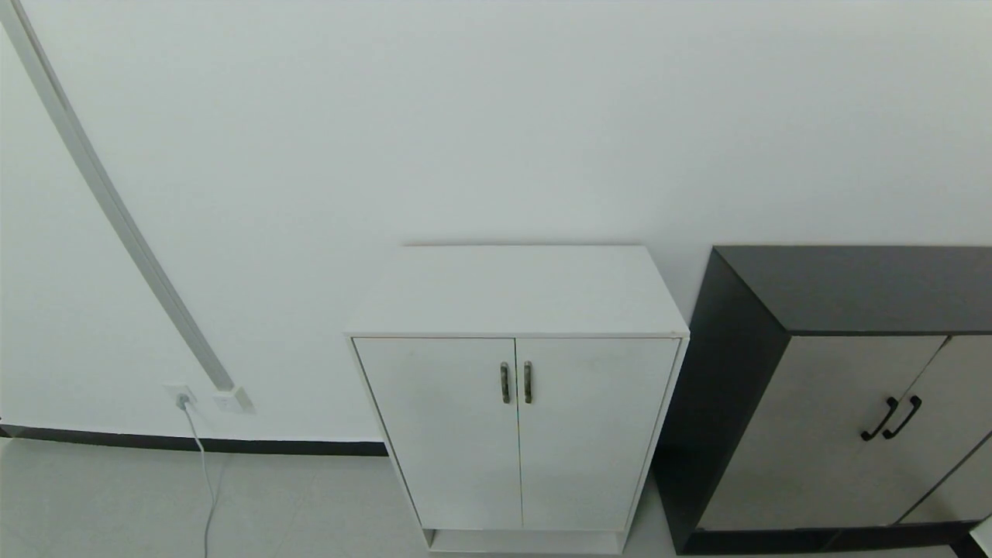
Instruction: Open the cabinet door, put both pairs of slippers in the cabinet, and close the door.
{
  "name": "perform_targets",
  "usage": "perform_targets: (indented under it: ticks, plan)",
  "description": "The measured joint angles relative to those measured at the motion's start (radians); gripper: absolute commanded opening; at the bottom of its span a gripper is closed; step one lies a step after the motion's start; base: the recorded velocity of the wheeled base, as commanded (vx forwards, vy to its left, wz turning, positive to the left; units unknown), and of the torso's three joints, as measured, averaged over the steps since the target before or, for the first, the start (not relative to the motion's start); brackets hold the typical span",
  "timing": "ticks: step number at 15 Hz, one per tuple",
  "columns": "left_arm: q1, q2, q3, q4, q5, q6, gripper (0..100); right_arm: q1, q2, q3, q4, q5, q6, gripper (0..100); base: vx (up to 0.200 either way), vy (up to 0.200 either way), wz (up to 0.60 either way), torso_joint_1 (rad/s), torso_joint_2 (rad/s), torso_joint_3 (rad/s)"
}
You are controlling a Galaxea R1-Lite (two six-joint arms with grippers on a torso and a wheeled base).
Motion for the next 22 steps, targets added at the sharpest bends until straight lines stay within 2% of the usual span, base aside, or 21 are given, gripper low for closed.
perform_targets:
  ticks: [3,9,11,15,19,22]
  plan:
    - [0.000,0.000,0.000,0.000,0.000,0.000,0,0.010,-0.048,0.000,-0.001,-0.006,-0.002,0,0.000,0.000,0.00,0.000,0.00,0.000]
    - [0.000,0.000,0.000,0.000,0.000,0.000,0,-0.207,-0.293,0.000,-0.001,-0.010,-0.001,0,0.000,0.000,0.00,0.000,0.00,0.000]
    - [0.000,0.000,0.000,0.000,0.000,0.000,0,-0.249,-0.391,0.000,-0.001,-0.010,-0.001,0,0.000,0.000,0.00,0.000,0.00,0.000]
    - [0.000,0.000,0.000,0.000,0.000,0.000,0,-0.271,-0.538,0.000,-0.002,-0.036,0.003,0,0.000,0.000,0.00,0.000,0.00,0.000]
    - [0.001,0.000,0.000,0.000,-0.002,0.000,0,-0.272,-0.573,0.000,-0.008,-0.130,0.087,0,0.000,0.000,0.00,0.000,0.00,0.000]
    - [0.000,0.000,0.000,0.000,-0.001,0.001,0,-0.272,-0.579,0.000,-0.010,-0.146,0.103,0,0.000,0.000,0.00,0.000,0.00,0.000]
